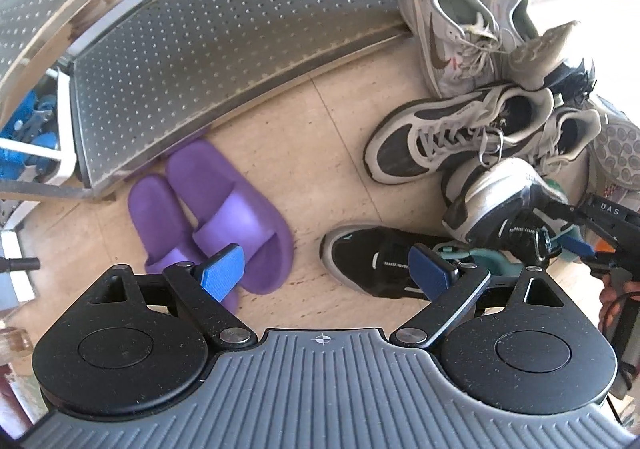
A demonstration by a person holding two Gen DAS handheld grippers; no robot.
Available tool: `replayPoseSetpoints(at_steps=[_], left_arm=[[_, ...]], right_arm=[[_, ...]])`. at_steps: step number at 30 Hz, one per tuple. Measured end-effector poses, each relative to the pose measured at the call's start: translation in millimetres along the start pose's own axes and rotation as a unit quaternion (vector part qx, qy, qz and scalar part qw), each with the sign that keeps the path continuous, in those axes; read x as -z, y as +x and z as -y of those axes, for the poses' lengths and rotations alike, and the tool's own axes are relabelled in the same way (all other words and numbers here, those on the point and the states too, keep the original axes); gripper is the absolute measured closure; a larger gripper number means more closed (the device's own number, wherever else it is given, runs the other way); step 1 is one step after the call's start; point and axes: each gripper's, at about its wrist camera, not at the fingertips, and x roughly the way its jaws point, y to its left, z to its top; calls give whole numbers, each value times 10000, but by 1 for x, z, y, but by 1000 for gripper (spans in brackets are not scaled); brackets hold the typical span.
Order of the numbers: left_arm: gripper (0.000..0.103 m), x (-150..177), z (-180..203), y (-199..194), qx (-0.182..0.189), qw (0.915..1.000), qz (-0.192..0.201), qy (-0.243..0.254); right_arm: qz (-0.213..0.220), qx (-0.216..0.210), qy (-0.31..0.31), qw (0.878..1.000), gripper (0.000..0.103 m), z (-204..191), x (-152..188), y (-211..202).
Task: Organize scattered shoes
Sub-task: 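Grasp the black sneaker with teal lining by its heel with the right gripper, then carry the teal-lined sneaker beside the purple slides and release it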
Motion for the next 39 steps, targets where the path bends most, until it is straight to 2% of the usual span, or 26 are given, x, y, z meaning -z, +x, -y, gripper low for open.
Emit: replayPoseSetpoints(at_steps=[4,6,7,9,11,14,15,17,19,21,22,23,25,27,29,31,33,35,37,39], left_arm=[[10,-3,5,2,-19,10000,2,75],[10,-3,4,2,-49,9999,19,108],[10,-3,3,2,-71,9999,30,111],[10,-3,-1,1,-95,9999,45,84],[10,-4,-7,-2,-122,9999,87,-1],[10,-3,-19,-10,-179,9995,205,-127],[10,-1,-24,-14,-212,9993,256,-163],[10,2,-36,-23,-315,9984,380,-259],[10,7,-54,-29,-425,9969,481,-466],[10,12,-74,-34,-505,9946,549,-719],[10,16,-84,-35,-525,9932,561,-873],[10,19,-94,-36,-530,9918,559,-1019],[10,27,-113,-37,-532,9885,549,-1306],[10,30,-127,-36,-530,9863,537,-1464],[10,35,-135,-38,-510,9854,555,-1528],[10,39,-142,-40,-482,9849,579,-1559],[10,40,-146,-40,-434,9851,572,-1562],[10,40,-148,-41,-394,9852,575,-1568],[10,39,-150,-42,-356,9852,579,-1575],[10,39,-150,-43,-307,9849,604,-1596]], right_arm=[[102,-453,-28,9989,29,18,0,13],[118,-438,-349,9984,38,7,0,7],[119,-389,-563,9976,56,-2,1,2],[120,-291,-990,9946,61,-20,1,-8],[121,-191,-1415,9897,77,-38,2,-18],[122,-42,-2047,9787,85,-64,3,-33],[153,8,-2410,9704,85,-78,7,-41],[277,57,-3474,9373,88,-115,24,-64],[299,-102,-4127,9103,90,-141,37,-77],[385,-230,-5119,8579,91,-185,69,-85],[436,-256,-5445,8373,92,-200,79,-86],[499,-305,-5921,8037,92,-223,98,-86],[482,-374,-6381,7676,92,-254,125,-74],[477,-382,-6612,7477,92,-270,143,-57],[501,-324,-7001,7115,91,-291,165,-32],[499,-221,-7280,6834,91,-306,188,-7],[471,-63,-7541,6550,91,-314,210,20],[207,308,-7976,6020,91,-319,236,63],[14,483,-8144,5783,91,-320,249,82],[-149,680,-8334,5483,87,-320,263,106]])
